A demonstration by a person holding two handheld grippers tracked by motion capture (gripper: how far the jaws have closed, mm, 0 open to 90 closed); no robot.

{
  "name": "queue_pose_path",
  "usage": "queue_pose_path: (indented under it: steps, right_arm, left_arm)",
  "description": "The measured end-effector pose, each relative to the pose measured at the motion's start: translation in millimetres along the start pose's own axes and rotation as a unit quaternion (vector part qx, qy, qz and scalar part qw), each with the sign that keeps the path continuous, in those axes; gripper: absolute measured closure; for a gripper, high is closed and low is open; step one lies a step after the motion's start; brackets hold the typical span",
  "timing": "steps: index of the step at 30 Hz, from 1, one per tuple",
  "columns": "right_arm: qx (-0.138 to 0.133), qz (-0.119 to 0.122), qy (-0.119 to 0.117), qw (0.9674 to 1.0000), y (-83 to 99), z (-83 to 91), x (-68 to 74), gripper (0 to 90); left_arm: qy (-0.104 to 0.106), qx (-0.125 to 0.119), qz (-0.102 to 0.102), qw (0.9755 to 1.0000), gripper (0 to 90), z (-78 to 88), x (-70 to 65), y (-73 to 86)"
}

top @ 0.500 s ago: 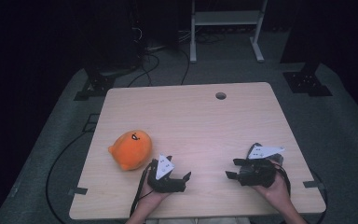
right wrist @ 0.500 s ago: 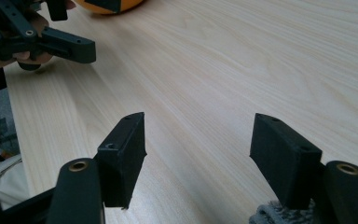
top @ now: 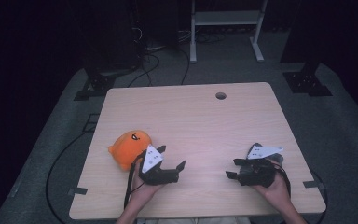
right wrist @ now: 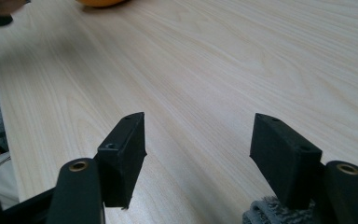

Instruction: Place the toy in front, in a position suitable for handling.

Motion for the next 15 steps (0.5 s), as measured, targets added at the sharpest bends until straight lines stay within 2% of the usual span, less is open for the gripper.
queue_pose_path:
  steps: [4,5,9,12,13,14,15]
  right_arm:
    - [0.001,0.000,0.001,1.0000,0.2,-0.2,0.1,34.3]
    - [0.000,0.001,0.004,1.0000,-0.2,0.1,-0.4,34.3]
    - [-0.001,0.000,0.005,1.0000,-0.4,0.1,-0.9,34.3]
    - [-0.001,0.001,0.006,1.0000,-0.5,0.3,-0.8,34.3]
    - [-0.001,0.001,0.005,1.0000,-0.5,0.4,-0.8,34.3]
    - [-0.001,0.001,0.005,1.0000,-0.5,0.4,-0.8,34.3]
    - [-0.002,0.001,0.005,1.0000,-0.5,0.4,-0.8,34.3]
  left_arm:
    - [-0.013,-0.026,0.000,0.9996,11.3,14.3,12.3,-17.5]
    - [-0.022,-0.032,-0.001,0.9993,11.0,19.6,18.6,-22.1]
    - [-0.033,-0.038,-0.002,0.9987,10.6,27.0,28.0,-26.8]
    - [-0.042,-0.045,0.005,0.9981,10.1,33.3,37.4,-30.5]
    - [-0.043,-0.050,0.016,0.9977,10.0,37.4,43.1,-32.5]
    - [-0.043,-0.050,0.016,0.9977,10.0,37.4,43.1,-32.5]
    - [-0.046,-0.052,0.022,0.9973,9.9,41.1,48.9,-33.6]
Point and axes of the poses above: each handheld gripper's, and its own axes: z roughly backward along the jaws, y roughly out of its underside, x roughly to its left, the point moved 8 cm from there along -z, roughly forward along the jaws, and after that the axes turned 6 degrees about z, right-handed, at the moved point
